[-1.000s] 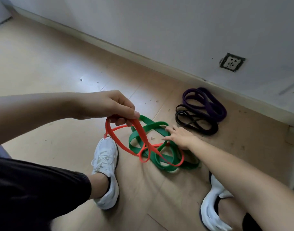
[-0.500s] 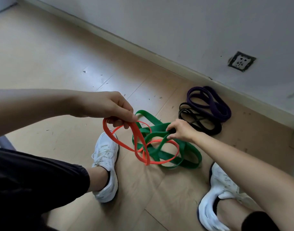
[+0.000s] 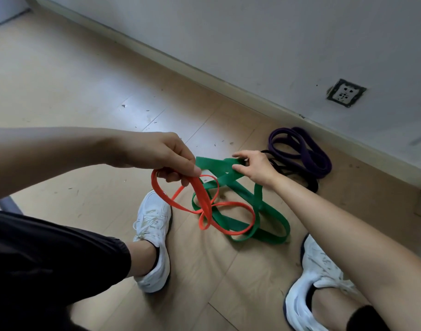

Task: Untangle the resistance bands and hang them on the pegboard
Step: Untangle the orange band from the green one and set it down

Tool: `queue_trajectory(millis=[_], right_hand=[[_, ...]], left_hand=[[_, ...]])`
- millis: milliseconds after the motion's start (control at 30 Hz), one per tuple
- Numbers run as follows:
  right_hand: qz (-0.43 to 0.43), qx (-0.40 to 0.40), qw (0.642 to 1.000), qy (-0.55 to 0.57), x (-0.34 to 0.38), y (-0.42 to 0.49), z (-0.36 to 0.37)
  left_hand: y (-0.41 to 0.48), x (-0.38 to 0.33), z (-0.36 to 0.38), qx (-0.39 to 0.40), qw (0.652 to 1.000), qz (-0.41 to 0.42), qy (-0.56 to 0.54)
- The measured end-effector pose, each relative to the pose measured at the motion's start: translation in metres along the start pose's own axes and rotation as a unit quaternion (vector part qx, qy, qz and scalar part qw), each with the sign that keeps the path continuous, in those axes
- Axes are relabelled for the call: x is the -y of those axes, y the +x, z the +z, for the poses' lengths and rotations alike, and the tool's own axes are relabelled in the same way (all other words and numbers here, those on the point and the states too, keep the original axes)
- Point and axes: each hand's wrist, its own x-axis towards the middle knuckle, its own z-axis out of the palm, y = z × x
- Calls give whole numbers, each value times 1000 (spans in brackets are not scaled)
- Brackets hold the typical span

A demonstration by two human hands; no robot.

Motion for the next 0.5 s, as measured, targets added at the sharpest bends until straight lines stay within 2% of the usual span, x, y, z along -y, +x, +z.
queue_trajectory(millis=[100, 167, 233, 300, 367, 433, 500], right_hand=[[24, 98, 994, -34, 1, -3, 4], [32, 108, 993, -24, 1, -9, 1], [30, 121, 991, 53, 12, -14, -12], [32, 156, 968, 195, 43, -21, -31], [0, 219, 927, 304, 90, -31, -53], [-51, 275, 897, 343, 137, -46, -75], [-86, 298, 882, 356, 171, -60, -92]], left_hand=[[-1, -2, -4, 6, 1000, 19, -5], [-3, -4, -7, 8, 999, 37, -12], [-6, -9, -10, 6, 998, 54, -22], [-9, -15, -14, -7, 997, 72, -39], [-14, -25, -18, -33, 993, 95, -60], [-18, -36, -22, -56, 988, 125, -74], [-23, -46, -27, -88, 980, 152, -90]])
